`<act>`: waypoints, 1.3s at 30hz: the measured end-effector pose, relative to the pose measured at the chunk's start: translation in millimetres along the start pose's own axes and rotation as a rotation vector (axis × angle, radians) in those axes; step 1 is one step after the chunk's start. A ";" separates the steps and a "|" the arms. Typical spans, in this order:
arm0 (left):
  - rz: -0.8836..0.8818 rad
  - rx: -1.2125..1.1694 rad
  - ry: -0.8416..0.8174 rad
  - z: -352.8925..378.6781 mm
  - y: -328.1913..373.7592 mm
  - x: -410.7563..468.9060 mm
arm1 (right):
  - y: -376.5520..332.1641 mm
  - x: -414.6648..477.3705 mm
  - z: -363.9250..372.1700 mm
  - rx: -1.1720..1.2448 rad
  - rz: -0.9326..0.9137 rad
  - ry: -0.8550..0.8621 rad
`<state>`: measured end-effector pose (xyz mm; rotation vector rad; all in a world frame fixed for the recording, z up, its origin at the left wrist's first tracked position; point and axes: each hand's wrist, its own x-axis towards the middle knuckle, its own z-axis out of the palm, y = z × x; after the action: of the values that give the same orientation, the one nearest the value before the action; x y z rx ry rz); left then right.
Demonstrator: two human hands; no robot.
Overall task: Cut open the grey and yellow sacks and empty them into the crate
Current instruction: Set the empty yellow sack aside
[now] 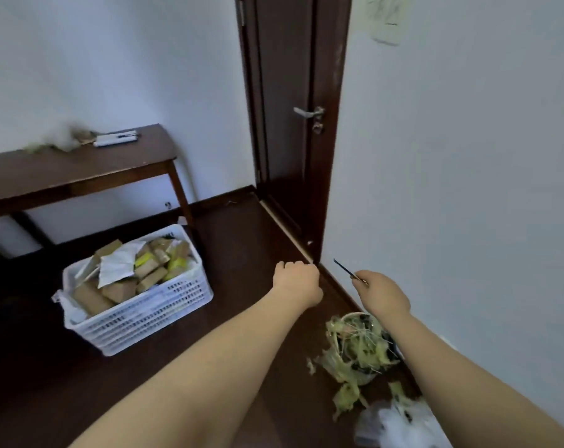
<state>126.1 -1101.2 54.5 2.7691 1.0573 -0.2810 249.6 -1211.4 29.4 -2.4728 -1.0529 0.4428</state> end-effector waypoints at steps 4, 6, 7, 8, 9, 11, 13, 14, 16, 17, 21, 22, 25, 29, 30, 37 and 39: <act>-0.164 -0.041 0.039 -13.5 -100.6 10.7 | -89.7 46.0 33.0 -0.096 -0.158 -0.025; -0.235 -0.049 0.059 -18.0 -140.6 18.3 | -126.2 68.9 48.2 -0.098 -0.216 -0.058; -0.269 -0.050 0.066 -20.4 -158.8 22.8 | -142.6 81.0 55.6 -0.096 -0.242 -0.074; -0.302 -0.049 0.070 -23.3 -176.2 28.4 | -158.2 93.5 62.8 -0.090 -0.265 -0.088; -0.334 -0.048 0.075 -26.4 -193.1 35.6 | -173.0 107.1 69.7 -0.078 -0.285 -0.103; -0.387 -0.056 0.082 -34.2 -226.8 54.1 | -202.0 138.8 81.6 -0.052 -0.323 -0.137; -0.432 -0.082 0.094 -44.5 -259.9 77.5 | -230.2 175.9 90.7 -0.028 -0.338 -0.164; -0.450 -0.093 0.109 -51.0 -277.0 93.0 | -244.4 198.2 94.3 0.010 -0.338 -0.180; -0.477 -0.094 0.146 -67.4 -310.2 127.0 | -274.8 246.2 99.5 0.133 -0.334 -0.223; -0.502 -0.106 0.167 -76.0 -325.9 143.3 | -290.7 270.3 101.2 0.191 -0.338 -0.243; -0.575 -0.166 0.274 -104.4 -388.3 195.5 | -359.7 358.6 119.7 0.338 -0.291 -0.321; -0.590 -0.165 0.285 -108.8 -404.7 204.7 | -378.1 375.7 128.0 0.360 -0.274 -0.345; -0.660 -0.148 0.324 -116.8 -456.9 227.6 | -432.1 416.4 159.7 0.385 -0.294 -0.428; -0.702 -0.163 0.347 -121.9 -533.6 264.8 | -502.0 467.9 206.9 0.364 -0.413 -0.467; -0.704 -0.162 0.343 -123.3 -555.8 276.3 | -519.7 482.3 219.4 0.373 -0.426 -0.462; -0.626 -0.252 0.279 -136.4 -695.1 365.9 | -625.2 578.7 279.8 0.441 -0.357 -0.420; -0.597 -0.293 0.277 -143.4 -725.7 391.5 | -648.8 608.1 291.2 0.442 -0.351 -0.398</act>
<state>-58.0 -284.8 40.5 2.2180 1.8159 0.1869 132.1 -283.2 18.5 -1.8072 -1.3388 0.9606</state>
